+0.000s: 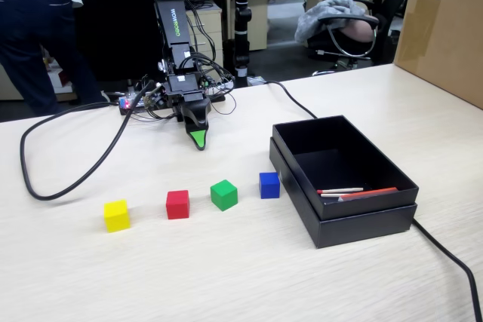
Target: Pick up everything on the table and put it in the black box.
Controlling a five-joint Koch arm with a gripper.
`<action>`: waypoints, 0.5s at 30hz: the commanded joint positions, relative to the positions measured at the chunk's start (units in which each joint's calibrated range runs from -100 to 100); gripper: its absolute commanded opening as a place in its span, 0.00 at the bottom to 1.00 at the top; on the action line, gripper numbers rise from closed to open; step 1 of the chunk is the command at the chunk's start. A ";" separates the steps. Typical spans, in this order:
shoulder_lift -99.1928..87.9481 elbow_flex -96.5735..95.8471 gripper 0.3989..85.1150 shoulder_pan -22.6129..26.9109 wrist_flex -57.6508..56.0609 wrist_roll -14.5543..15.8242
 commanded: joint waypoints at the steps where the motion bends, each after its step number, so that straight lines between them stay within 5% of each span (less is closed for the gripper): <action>1: 0.44 -0.93 0.58 0.00 -1.58 -0.10; 15: 0.33 -0.75 0.56 0.20 -1.58 0.20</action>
